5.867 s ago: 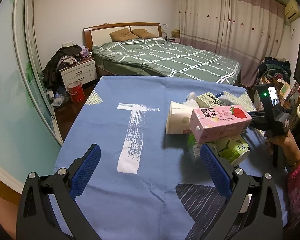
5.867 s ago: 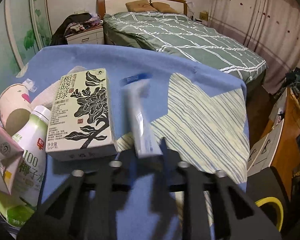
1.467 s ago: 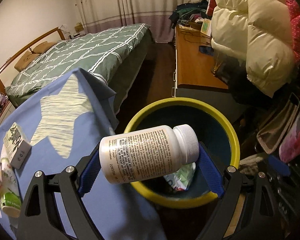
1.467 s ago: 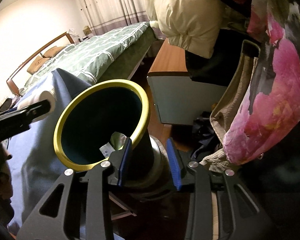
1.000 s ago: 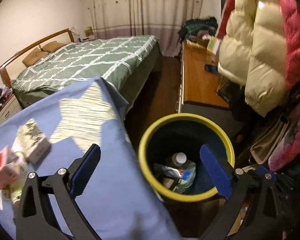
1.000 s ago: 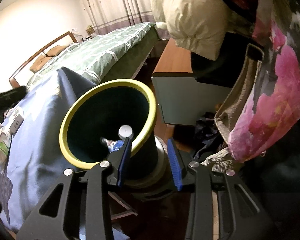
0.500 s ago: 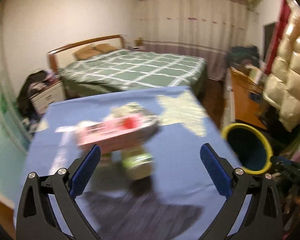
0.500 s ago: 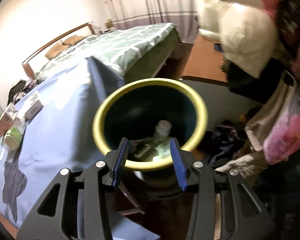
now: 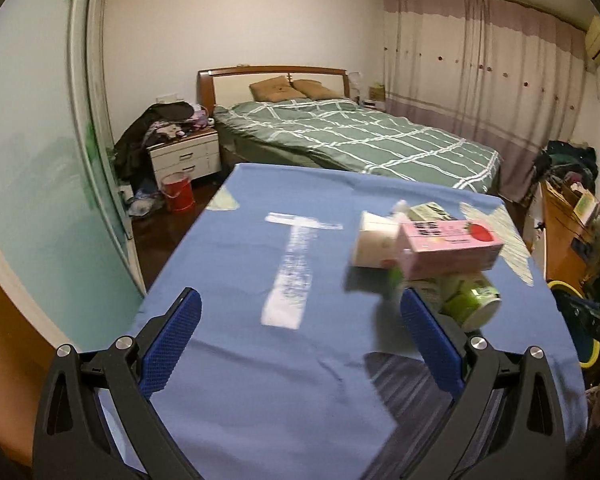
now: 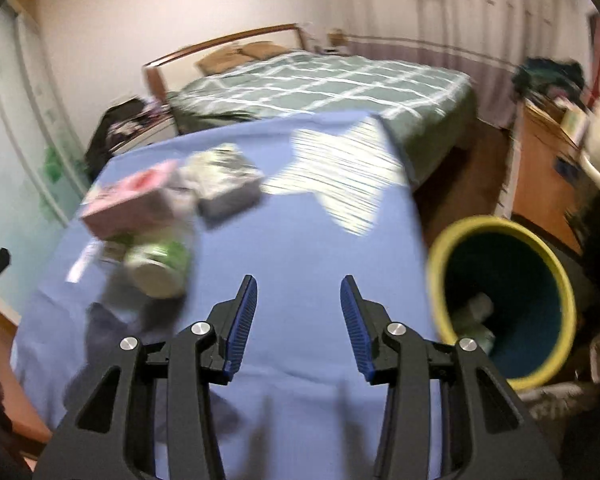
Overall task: Collect trash
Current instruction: 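Move the right gripper back from the bin to the table items, then grasp the green-labelled bottle with the right gripper and lift it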
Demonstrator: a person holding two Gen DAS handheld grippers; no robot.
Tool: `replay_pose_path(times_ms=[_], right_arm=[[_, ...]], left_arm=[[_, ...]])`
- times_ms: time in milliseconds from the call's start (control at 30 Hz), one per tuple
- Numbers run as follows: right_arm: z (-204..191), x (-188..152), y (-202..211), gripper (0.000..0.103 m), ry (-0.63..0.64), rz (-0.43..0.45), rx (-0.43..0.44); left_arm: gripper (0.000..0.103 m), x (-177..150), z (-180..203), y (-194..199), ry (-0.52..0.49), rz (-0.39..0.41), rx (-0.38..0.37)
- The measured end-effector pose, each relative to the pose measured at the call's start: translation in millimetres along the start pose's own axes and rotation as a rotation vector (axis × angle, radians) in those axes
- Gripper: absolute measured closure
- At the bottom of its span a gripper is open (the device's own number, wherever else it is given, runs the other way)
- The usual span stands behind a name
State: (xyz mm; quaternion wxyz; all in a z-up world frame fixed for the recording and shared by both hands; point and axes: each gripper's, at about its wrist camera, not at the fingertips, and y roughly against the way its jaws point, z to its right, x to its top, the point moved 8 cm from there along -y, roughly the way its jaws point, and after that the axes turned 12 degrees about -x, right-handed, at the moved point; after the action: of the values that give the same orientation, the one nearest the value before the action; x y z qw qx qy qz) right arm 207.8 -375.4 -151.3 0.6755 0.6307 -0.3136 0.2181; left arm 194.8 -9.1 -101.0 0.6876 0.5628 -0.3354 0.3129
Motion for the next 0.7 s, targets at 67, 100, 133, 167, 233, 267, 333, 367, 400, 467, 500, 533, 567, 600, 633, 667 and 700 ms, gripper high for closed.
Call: replay_pose_path(times_ms=[67, 100, 133, 167, 233, 267, 333, 367, 400, 467, 500, 533, 567, 600, 633, 667, 700], right_arm=[[-25.9, 7.9, 2.2, 0.059, 0.031, 0.013, 0.031], [-39.8, 12.7, 4.0, 0.059, 0.048, 0.025, 0.047], [-49.2, 15.8, 4.5, 0.059, 0.06, 0.032, 0.051], [-62.5, 19.2, 2.8, 0.059, 0.081, 0.031, 0.055], [-79.1, 21.6, 0.2, 0.059, 0.094, 0.024, 0.071], [-86.5, 21.2, -0.5, 0.059, 0.104, 0.019, 0.082], [-98.5, 18.3, -2.1, 0.058, 0.13, 0.015, 0.101], [-103.7, 16.1, -4.3, 0.053, 0.14, 0.012, 0.098], [-107.7, 14.9, -6.3, 0.045, 0.143, 0.011, 0.089], [-110.9, 11.5, -12.7, 0.04, 0.137, 0.003, 0.086], [-112.7, 10.4, -15.0, 0.04, 0.136, -0.003, 0.086], [-114.7, 8.8, -18.2, 0.04, 0.138, -0.009, 0.086], [-116.5, 7.5, -20.9, 0.04, 0.143, -0.015, 0.085], [-119.4, 5.9, -24.5, 0.04, 0.15, -0.022, 0.083], [-122.4, 5.0, -27.7, 0.04, 0.155, -0.027, 0.083], [-122.0, 4.5, -29.8, 0.04, 0.158, -0.028, 0.084], [-124.7, 3.5, -32.7, 0.04, 0.163, -0.032, 0.081]], left_arm=[[0.005, -0.4, -6.2, 1.4, 0.006, 0.004, 0.005], [0.005, -0.8, -14.1, 3.1, 0.012, 0.009, 0.013], [0.005, -1.9, -15.4, 8.2, 0.015, 0.012, 0.02], [0.005, -0.4, -17.2, 7.0, 0.019, 0.013, 0.027], [0.005, -0.3, -25.4, 8.1, 0.035, 0.017, 0.039], [0.005, -0.8, -30.2, 8.0, 0.043, 0.017, 0.041], [0.005, -2.9, -37.5, 7.9, 0.061, 0.013, 0.045], [0.005, -4.4, -40.7, 7.2, 0.069, 0.011, 0.047], [0.005, -5.9, -43.2, 7.3, 0.072, 0.009, 0.047], [0.005, -8.3, -45.4, 7.5, 0.075, 0.006, 0.043], [0.005, -9.1, -45.3, 6.7, 0.075, 0.004, 0.04], [0.005, -9.8, -44.2, 6.1, 0.075, 0.002, 0.036], [0.005, -10.4, -42.1, 4.9, 0.072, 0.0, 0.03], [0.005, -10.0, -40.6, 4.7, 0.071, -0.001, 0.027], [0.005, -10.4, -38.1, 4.0, 0.066, -0.002, 0.022], [0.005, -10.7, -35.9, 3.2, 0.063, -0.004, 0.019], [0.005, -11.2, -33.6, 2.5, 0.061, -0.007, 0.015]])
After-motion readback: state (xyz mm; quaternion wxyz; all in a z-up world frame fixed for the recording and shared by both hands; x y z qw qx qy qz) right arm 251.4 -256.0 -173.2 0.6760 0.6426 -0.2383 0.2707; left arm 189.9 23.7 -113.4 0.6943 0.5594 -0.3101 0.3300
